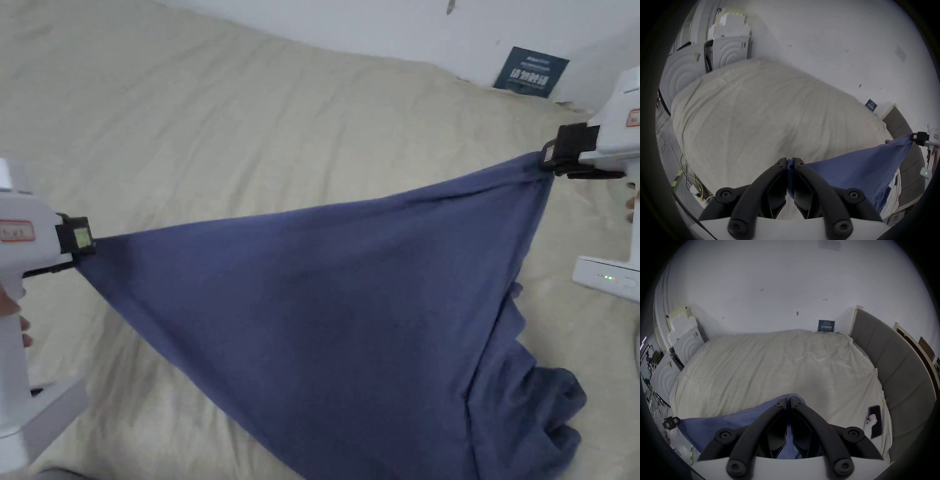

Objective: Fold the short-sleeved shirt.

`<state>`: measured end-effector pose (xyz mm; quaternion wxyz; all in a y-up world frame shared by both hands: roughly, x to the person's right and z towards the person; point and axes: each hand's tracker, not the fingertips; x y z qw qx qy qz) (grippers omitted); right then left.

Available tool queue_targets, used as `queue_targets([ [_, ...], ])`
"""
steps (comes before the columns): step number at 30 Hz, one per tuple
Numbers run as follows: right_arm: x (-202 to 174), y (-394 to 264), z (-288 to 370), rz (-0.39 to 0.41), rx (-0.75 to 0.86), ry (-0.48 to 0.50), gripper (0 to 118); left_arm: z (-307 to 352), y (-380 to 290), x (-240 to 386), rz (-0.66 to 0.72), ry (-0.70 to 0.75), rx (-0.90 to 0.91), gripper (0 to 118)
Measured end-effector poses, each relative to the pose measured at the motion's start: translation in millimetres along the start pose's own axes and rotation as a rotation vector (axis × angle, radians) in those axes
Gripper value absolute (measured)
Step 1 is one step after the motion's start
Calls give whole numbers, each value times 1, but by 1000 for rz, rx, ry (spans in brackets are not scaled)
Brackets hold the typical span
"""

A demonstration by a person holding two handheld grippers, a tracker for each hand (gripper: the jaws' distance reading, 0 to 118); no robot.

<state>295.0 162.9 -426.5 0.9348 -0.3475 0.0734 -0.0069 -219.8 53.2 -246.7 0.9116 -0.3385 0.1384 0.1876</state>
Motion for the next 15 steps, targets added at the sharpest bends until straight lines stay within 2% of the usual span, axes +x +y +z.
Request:
queue_targets([
  [9, 43, -7, 174, -61, 225, 5, 2, 93, 65, 35, -64, -128, 261, 4],
  [15, 49, -1, 263, -36, 377, -15, 2, 169, 99, 79, -186, -141, 436, 4],
])
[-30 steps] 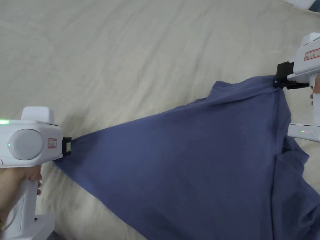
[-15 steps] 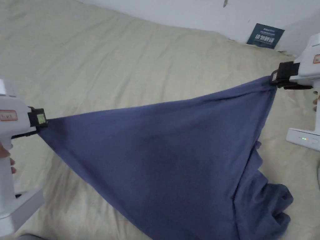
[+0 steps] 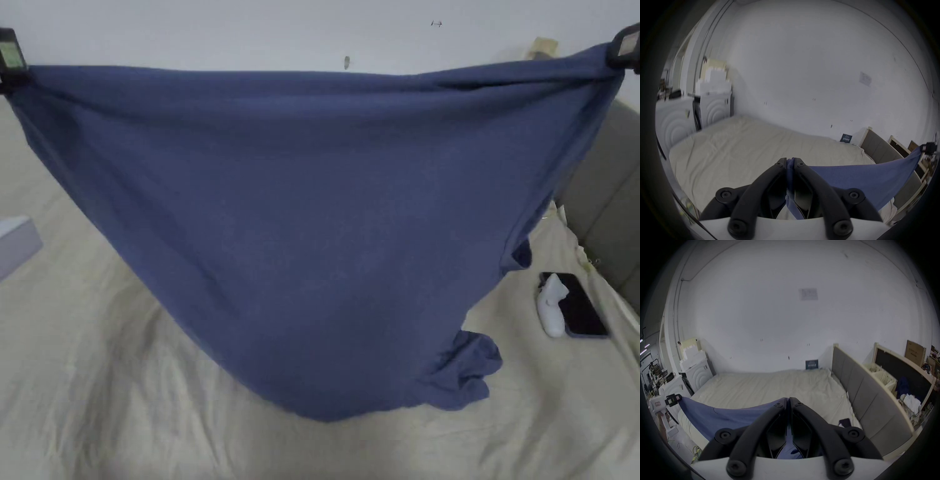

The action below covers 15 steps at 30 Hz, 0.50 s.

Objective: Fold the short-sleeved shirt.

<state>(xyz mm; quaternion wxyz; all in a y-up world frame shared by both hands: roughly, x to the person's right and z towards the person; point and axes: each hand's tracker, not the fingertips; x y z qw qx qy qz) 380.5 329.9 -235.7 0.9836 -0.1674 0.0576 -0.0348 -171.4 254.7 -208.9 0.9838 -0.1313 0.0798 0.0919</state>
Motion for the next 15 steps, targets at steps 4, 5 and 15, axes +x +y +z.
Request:
queue_targets([
  [4, 2, 23, 34, 28, 76, -26, 2, 29, 42, 17, -61, -33, 99, 4],
  [5, 3, 28, 39, 22, 91, -32, 2, 35, 52, 20, -72, -39, 116, 4],
  [15, -15, 81, 53, 14, 161, -58, 2, 61, 131, 62, -180, 11, 233, 4],
])
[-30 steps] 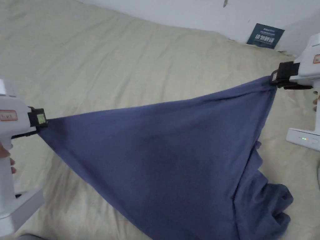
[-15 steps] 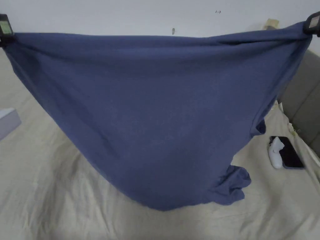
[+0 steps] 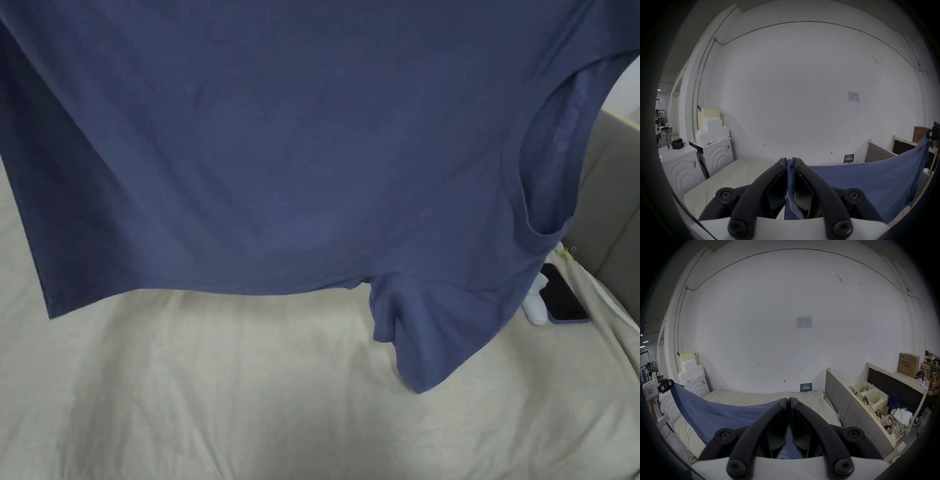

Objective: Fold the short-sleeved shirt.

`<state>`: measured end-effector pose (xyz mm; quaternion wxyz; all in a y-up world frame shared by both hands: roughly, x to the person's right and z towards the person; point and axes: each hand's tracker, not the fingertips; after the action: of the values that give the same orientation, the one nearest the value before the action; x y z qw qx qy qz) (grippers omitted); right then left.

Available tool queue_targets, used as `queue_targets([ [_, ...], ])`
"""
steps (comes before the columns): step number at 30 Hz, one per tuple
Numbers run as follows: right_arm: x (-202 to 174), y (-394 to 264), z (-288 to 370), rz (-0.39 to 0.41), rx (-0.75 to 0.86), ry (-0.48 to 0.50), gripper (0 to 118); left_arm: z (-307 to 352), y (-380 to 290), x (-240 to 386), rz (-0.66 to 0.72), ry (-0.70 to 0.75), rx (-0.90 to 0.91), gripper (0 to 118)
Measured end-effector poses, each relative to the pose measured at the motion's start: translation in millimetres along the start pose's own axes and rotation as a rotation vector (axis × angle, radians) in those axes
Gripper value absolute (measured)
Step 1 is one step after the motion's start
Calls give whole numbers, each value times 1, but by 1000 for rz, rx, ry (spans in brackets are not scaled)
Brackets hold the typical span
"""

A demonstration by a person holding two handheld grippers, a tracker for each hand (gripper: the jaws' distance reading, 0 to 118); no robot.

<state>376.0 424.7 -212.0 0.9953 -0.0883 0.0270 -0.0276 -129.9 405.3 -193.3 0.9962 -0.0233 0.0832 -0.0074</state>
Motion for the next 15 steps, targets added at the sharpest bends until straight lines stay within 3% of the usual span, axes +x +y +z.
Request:
queue_targets([
  [8, -19, 44, -46, -2, -7, -53, 2, -43, 41, 18, 29, 49, -42, 4],
  [15, -40, 72, -116, 30, -14, -142, 2, -108, 49, 64, -88, 158, -60, 4],
])
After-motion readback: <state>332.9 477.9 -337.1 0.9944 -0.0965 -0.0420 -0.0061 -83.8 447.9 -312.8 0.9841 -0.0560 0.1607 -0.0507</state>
